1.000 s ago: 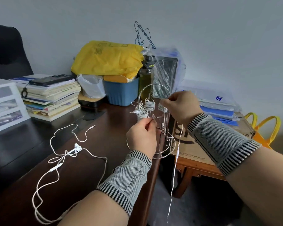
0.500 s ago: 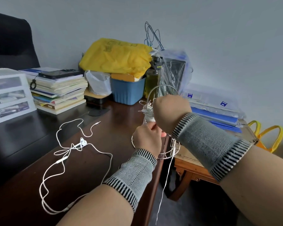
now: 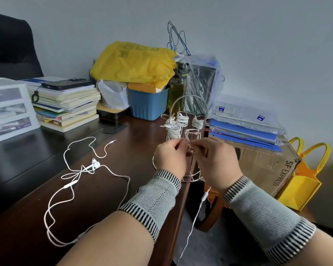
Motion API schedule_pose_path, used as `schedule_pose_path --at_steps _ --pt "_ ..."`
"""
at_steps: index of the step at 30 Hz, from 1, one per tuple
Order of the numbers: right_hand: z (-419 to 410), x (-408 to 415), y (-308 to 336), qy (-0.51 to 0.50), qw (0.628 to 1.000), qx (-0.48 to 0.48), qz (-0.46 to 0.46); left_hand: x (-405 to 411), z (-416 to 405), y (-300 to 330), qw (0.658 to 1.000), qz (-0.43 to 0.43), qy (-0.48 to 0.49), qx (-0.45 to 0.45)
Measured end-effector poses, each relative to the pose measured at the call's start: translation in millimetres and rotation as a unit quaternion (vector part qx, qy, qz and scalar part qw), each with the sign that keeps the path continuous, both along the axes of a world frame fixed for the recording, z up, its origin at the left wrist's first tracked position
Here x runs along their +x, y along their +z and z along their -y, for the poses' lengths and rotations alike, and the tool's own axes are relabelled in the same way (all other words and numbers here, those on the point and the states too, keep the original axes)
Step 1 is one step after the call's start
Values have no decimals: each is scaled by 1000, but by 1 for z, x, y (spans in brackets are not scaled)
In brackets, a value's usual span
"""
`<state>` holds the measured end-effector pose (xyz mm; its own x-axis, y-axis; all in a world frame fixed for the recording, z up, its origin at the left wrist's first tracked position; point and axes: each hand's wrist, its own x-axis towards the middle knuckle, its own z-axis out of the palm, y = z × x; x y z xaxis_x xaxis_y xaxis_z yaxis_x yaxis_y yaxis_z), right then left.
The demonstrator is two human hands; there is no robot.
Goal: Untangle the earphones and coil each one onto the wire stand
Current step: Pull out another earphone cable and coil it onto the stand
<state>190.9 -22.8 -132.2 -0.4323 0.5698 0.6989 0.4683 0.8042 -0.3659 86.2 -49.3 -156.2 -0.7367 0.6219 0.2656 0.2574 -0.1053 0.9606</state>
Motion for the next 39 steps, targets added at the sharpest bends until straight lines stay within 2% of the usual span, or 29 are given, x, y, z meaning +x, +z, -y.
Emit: schedule_pose_path --at_steps 2,4,8,20,25,30,32,36,39 --pt "-10 12 -1 -7 991 -129 -36 2 1 1 999 33 -16 18" --pt "-17 20 -1 -18 967 -243 -75 4 3 4 998 56 -24 29" --pt "-30 29 2 -46 932 -339 -122 5 2 3 996 79 -22 34" --pt "-45 14 4 -124 941 -306 -73 7 0 1 997 65 -25 38" --pt "-44 13 -1 -110 944 -309 -45 7 0 6 996 80 -24 40" --pt "-50 33 -11 -39 924 -377 -57 6 -4 5 994 101 -22 37" --pt "-50 42 -8 -33 925 -375 -59 4 -4 4 994 101 -21 39" --pt "-43 35 24 -60 971 -228 -45 5 -5 3 993 108 -18 40" --pt "-35 14 54 -62 989 -135 20 5 -5 2 994 105 -14 34"
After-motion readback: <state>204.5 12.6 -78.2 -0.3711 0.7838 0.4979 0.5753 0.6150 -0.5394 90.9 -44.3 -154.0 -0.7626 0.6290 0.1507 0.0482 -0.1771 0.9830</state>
